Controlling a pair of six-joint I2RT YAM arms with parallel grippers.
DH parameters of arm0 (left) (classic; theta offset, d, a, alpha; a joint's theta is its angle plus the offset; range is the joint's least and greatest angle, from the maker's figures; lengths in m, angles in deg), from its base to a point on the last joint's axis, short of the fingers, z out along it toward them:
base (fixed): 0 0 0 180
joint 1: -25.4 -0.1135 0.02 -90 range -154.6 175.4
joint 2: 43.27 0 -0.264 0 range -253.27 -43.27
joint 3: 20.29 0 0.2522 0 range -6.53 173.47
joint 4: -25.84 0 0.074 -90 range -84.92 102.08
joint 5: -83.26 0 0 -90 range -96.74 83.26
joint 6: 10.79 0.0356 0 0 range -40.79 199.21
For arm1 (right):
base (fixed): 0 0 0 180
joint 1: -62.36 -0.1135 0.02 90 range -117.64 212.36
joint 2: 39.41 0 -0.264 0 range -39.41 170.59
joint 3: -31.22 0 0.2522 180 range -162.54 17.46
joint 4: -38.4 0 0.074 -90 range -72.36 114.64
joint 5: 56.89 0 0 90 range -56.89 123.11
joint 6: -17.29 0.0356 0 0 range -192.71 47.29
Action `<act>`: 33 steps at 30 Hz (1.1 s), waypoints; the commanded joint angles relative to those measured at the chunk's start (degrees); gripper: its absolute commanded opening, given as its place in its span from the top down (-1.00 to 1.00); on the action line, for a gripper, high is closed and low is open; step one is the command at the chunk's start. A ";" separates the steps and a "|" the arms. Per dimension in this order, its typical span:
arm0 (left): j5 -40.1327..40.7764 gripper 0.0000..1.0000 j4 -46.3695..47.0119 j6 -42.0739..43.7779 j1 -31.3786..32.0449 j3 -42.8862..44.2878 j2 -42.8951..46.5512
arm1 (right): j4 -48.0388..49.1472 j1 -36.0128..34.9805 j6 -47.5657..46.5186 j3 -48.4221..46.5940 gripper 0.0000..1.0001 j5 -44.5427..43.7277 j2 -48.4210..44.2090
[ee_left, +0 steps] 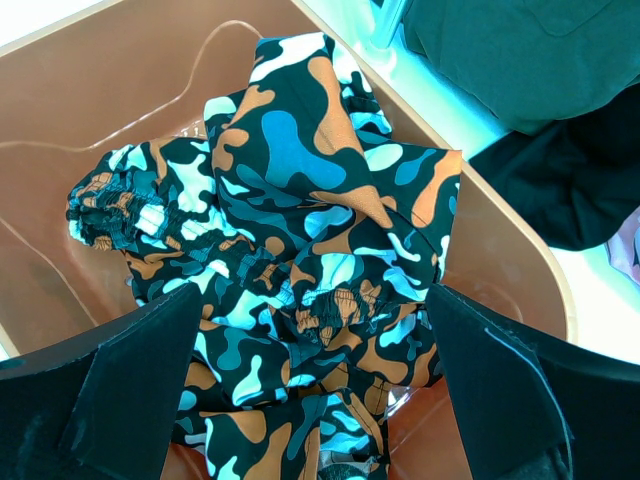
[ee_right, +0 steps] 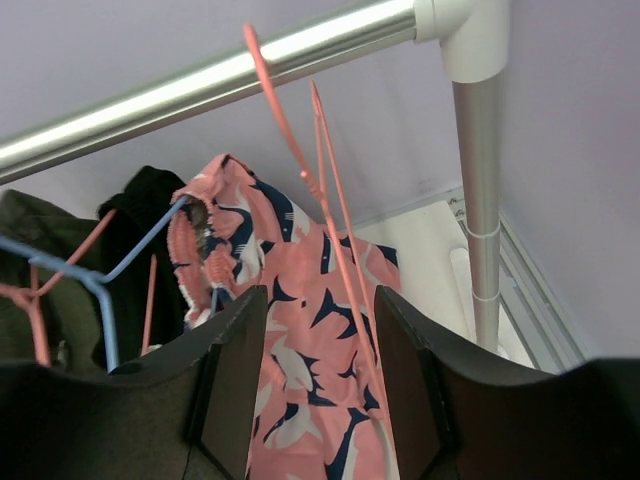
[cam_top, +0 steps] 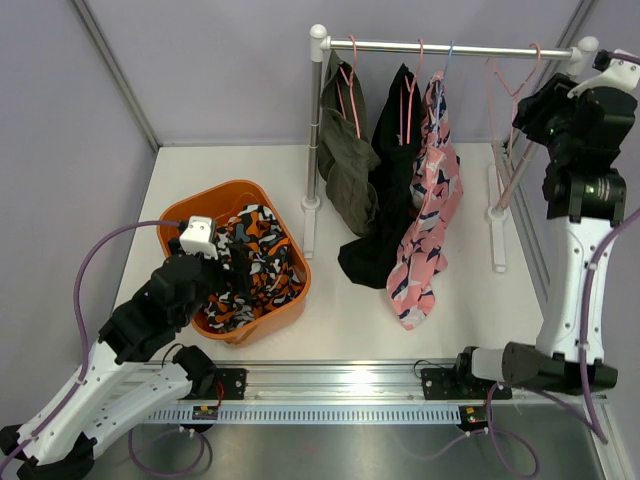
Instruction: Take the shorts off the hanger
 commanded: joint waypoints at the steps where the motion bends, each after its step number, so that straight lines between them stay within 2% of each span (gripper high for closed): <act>1: -0.19 -0.98 0.50 0.40 -0.14 0.07 0.43 | 0.51 0.22 2.71 3.08 -0.11 0.04 -7.96; 4: -0.36 -0.98 0.67 0.49 -0.14 0.07 0.79 | 0.25 -2.40 3.77 3.54 -0.09 4.70 -11.04; 10: -0.01 -0.98 0.58 0.57 -0.14 0.16 0.88 | -2.91 -19.00 0.34 0.03 -0.10 -4.77 -7.19; 14: 0.25 -0.98 0.50 0.31 -0.14 -0.02 1.40 | -3.62 -25.00 -1.15 -2.70 -0.09 -10.30 -0.17; 23: 0.60 -0.98 0.41 0.22 -0.14 -0.11 1.40 | 2.00 -26.42 -3.17 -6.04 -0.09 -14.71 8.37; 33: 0.34 -0.98 0.41 0.22 -0.14 -0.20 1.49 | 9.47 -26.33 -7.56 -5.59 -0.10 -20.51 11.00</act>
